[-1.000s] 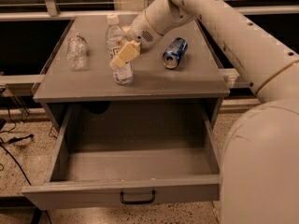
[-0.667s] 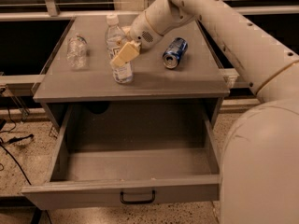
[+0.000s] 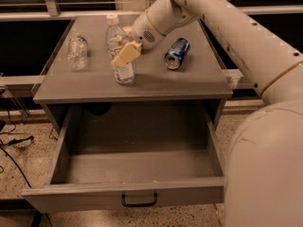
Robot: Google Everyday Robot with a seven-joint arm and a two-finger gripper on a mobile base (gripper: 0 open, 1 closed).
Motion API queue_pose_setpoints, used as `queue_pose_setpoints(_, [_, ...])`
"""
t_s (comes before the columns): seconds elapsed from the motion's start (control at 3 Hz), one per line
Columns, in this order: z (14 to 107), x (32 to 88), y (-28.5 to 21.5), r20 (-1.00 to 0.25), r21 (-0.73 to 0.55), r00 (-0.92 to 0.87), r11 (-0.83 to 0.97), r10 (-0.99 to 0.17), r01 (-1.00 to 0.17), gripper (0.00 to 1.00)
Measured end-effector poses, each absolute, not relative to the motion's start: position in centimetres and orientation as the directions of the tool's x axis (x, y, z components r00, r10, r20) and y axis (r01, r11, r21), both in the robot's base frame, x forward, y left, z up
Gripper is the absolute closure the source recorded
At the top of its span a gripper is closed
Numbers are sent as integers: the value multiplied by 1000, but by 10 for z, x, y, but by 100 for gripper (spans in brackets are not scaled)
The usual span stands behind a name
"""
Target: Place blue plastic bottle into top drawer
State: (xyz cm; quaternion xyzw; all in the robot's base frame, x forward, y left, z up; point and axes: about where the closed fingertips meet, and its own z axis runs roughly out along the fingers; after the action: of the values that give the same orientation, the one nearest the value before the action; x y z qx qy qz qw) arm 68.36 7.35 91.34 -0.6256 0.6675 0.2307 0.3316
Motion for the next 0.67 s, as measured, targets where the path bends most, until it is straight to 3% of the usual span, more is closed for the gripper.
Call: queue_pose_setpoints(0.67, [960,625,48,-741,-59,-84,189,-666,-980,100])
